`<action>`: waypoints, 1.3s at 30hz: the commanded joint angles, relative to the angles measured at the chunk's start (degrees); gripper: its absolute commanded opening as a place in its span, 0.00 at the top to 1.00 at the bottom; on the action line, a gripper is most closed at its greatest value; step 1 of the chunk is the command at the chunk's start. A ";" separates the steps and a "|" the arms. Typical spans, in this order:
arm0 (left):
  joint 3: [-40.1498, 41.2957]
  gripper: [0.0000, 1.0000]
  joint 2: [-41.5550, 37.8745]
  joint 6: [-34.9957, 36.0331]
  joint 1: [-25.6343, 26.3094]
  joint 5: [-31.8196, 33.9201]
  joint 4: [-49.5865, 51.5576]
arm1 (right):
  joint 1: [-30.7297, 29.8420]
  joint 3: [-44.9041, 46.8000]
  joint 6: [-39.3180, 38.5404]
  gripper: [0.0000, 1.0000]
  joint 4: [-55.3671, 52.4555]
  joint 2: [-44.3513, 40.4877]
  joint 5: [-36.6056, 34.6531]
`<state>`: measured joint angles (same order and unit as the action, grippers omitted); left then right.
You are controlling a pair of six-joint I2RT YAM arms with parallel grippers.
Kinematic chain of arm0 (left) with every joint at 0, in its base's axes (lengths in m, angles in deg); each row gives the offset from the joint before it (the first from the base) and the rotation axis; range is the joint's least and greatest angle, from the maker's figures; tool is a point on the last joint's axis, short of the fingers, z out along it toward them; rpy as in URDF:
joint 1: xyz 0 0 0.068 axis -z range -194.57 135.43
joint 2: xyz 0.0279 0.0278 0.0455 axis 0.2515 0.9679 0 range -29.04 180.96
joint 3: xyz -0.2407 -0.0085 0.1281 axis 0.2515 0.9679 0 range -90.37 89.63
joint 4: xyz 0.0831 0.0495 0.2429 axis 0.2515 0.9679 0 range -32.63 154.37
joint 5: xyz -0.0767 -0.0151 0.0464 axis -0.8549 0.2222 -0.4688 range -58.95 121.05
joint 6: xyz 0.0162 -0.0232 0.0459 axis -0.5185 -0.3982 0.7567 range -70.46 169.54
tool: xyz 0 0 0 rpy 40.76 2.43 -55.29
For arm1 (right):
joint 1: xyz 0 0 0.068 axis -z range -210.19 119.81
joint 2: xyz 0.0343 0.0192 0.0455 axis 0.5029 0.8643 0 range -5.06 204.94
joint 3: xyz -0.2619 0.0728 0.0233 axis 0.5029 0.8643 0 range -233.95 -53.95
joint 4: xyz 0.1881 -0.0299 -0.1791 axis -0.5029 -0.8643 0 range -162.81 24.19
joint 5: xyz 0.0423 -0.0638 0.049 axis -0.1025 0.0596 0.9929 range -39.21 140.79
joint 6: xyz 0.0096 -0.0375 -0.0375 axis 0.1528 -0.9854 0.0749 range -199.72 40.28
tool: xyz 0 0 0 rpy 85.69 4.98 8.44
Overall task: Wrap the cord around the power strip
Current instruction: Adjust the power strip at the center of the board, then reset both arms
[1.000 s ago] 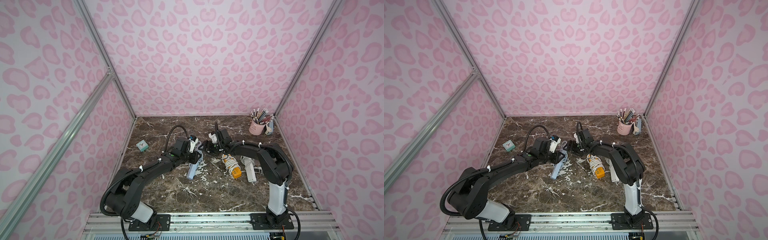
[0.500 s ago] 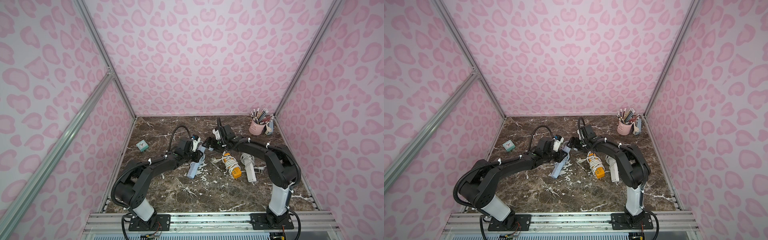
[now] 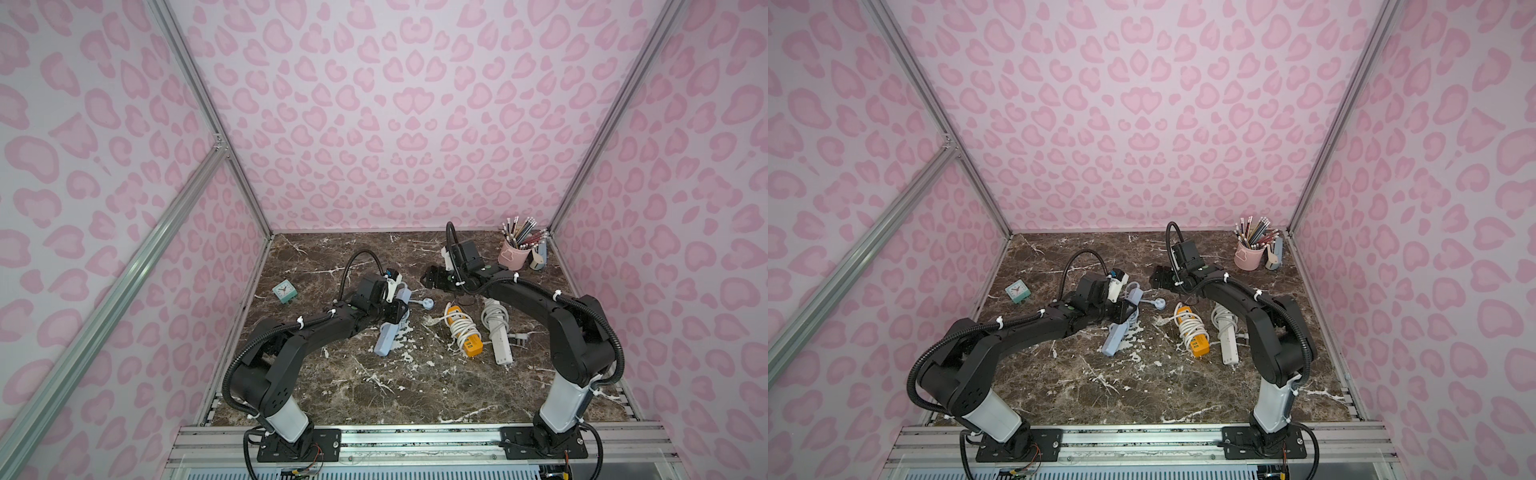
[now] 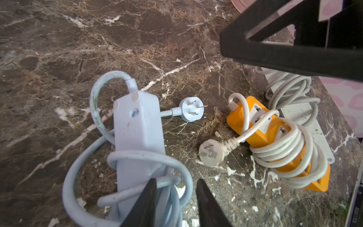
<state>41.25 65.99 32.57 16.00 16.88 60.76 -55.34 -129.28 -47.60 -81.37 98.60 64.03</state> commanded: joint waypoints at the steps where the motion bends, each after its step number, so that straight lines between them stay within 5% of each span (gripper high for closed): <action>1: -0.68 0.48 -2.33 -0.86 -0.16 4.60 2.15 | -0.08 -0.48 -0.78 0.12 1.28 -0.54 -1.72; 6: -2.60 0.27 -7.81 -0.56 -0.16 3.66 1.03 | -0.43 2.52 -3.99 0.11 5.21 -2.92 -8.57; 13: -4.62 0.27 -14.75 2.84 -0.20 8.08 4.88 | 1.22 7.10 -11.63 0.10 11.10 -9.44 -17.57; 16: 1.96 0.27 -24.72 6.81 -0.32 15.43 -2.79 | 1.94 20.72 -19.40 0.09 28.28 -20.81 -22.77; 20: 18.84 0.18 -37.57 17.99 -0.38 27.04 -27.70 | 3.92 38.74 -35.46 0.03 51.62 -32.37 -34.03; 23: 22.05 0.14 -35.66 15.72 -3.17 48.42 -36.96 | 11.95 41.31 -35.23 0.03 50.25 -32.55 -38.35; 26: 23.13 0.13 -31.14 14.92 -7.41 59.17 -42.62 | 18.04 42.46 -30.97 0.03 48.57 -29.98 -41.13; 31: 28.04 0.13 -28.14 14.03 -13.75 61.97 -48.27 | 19.23 48.92 -30.63 0.03 61.96 -25.18 -39.75; 34: 32.24 0.11 -25.61 12.74 -15.80 57.21 -54.70 | 19.09 53.46 -32.10 0.03 73.15 -22.62 -35.41; 36: 33.52 0.12 -20.98 12.59 -16.54 52.88 -59.65 | 18.67 51.09 -33.02 0.03 67.13 -23.22 -32.65; 39: 32.44 0.16 -15.84 15.06 -16.48 50.00 -61.58 | 18.79 56.00 -36.50 0.03 80.00 -23.56 -29.31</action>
<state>74.51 48.26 46.28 -0.37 71.17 7.32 -36.63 -75.47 -80.67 -14.20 75.43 30.63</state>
